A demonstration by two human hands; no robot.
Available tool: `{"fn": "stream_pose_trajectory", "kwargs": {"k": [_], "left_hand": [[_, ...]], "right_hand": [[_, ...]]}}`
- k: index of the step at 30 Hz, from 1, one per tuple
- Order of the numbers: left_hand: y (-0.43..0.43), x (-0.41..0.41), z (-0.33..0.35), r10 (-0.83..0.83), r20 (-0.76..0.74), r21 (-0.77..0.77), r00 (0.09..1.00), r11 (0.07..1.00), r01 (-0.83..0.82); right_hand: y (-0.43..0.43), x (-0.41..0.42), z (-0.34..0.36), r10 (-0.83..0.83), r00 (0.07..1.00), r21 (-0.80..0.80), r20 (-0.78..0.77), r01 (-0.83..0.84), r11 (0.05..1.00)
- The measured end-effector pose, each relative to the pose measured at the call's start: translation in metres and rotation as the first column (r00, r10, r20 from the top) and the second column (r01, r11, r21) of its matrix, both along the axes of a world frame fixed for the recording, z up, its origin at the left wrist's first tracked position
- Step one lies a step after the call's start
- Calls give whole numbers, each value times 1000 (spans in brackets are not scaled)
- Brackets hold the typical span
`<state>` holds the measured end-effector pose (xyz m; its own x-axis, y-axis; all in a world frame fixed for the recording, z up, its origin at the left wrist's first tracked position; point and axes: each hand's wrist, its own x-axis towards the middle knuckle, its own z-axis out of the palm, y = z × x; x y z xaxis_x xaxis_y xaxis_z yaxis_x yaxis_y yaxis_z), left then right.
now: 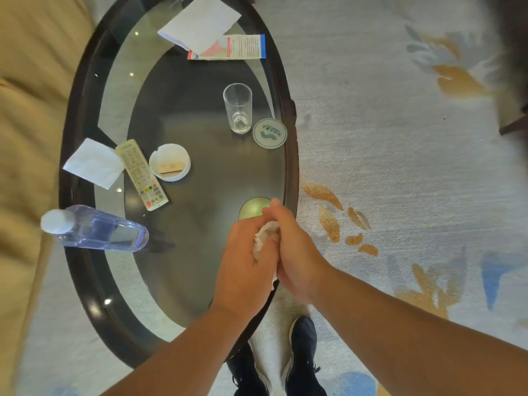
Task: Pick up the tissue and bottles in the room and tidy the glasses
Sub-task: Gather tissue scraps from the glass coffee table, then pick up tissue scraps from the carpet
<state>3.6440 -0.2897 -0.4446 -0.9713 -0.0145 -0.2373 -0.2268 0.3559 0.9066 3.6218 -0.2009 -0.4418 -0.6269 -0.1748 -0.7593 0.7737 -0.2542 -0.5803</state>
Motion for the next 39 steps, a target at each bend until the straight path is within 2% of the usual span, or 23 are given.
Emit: {"fn": "stream_pose_trajectory", "kwargs": {"k": [4,10,13,16,19,22,24,32,39], "left_hand": [[-8,8,-5,-75,-23,-17,997,997,74],[-15,16,-14,-19,29,-76,999,997,21],[-13,15,-14,-38,60,-126,997,991,45],[-4,12,-21,-114,48,-203,992,972,121],[14,7,-35,-184,35,-394,982,901,183],[39,2,-36,-182,64,-281,981,940,193],[60,-2,-35,-147,71,-286,987,945,161],[171,-12,-71,-19,115,-309,993,949,54],[216,-29,-112,152,107,-249,983,961,-121]], "right_hand": [[-6,-1,0,68,996,63,58,-72,995],[-14,5,-3,149,982,29,118,-153,988],[-11,9,-9,183,980,29,75,-185,982],[-3,12,-17,240,969,111,-52,-234,966],[19,12,-28,290,951,125,-112,-276,953],[54,2,-41,292,947,145,-136,-273,951],[83,-8,-51,283,948,214,-148,-249,945],[206,-44,-88,411,899,420,-150,-319,850],[265,-57,-140,641,761,651,-100,-437,620]]}}
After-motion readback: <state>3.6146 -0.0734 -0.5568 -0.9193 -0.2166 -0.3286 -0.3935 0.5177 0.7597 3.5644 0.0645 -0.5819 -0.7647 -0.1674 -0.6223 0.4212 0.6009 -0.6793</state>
